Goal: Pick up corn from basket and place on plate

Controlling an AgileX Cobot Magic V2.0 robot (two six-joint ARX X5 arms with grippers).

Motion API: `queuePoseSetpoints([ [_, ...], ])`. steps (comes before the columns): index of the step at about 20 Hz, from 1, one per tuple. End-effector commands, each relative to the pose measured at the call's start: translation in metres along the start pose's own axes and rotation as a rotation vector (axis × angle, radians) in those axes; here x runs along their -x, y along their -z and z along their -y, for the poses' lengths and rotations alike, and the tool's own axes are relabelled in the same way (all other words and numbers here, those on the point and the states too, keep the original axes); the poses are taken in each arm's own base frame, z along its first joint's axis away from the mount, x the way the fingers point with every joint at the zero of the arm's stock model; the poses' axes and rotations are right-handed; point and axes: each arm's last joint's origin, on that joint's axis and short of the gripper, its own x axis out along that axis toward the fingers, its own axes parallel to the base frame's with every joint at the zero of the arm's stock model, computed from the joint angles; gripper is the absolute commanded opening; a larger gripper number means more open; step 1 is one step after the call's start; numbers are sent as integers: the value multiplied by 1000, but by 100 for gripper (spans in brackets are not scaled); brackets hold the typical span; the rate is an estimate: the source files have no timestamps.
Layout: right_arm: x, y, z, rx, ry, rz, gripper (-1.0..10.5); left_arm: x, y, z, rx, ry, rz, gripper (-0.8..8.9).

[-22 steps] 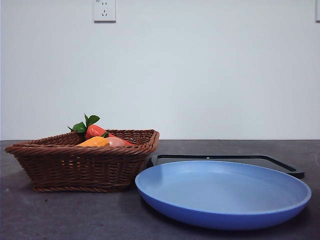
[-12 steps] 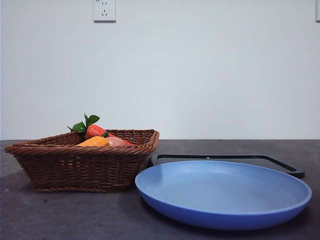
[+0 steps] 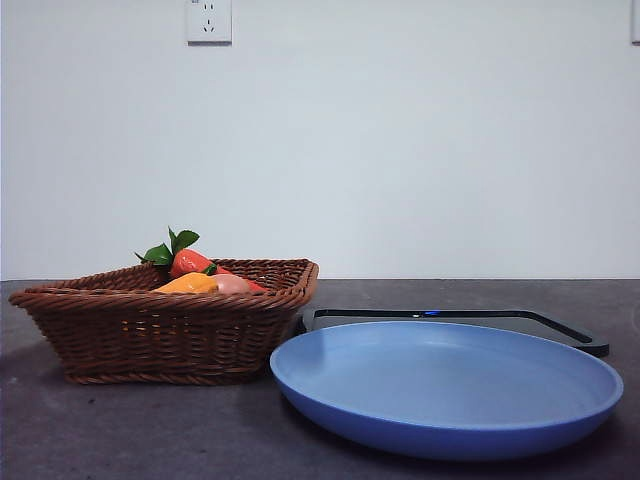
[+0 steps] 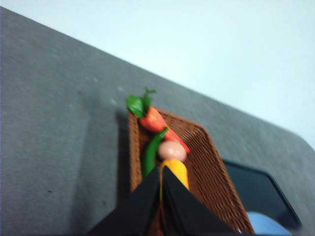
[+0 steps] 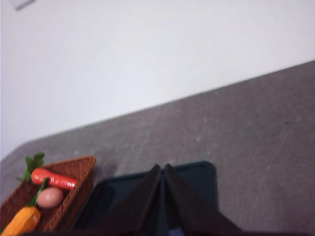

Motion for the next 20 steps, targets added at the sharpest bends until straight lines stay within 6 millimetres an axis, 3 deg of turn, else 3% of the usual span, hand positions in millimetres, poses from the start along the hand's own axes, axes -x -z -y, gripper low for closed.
queuePoseSetpoints([
  [1,1,-18,-8,79,4,-46,1,4,-18,11,-95,18,-42,6],
  [6,-6,-44,-17,150,12,-241,1,0,-40,22,-172,38,-203,6],
  [12,-17,-61,-26,177,-48,-488,1,-14,-48,25,-218,98,-436,6],
  [20,-30,-52,-35,187,-140,-748,1,-27,-41,21,-194,128,-594,7],
])
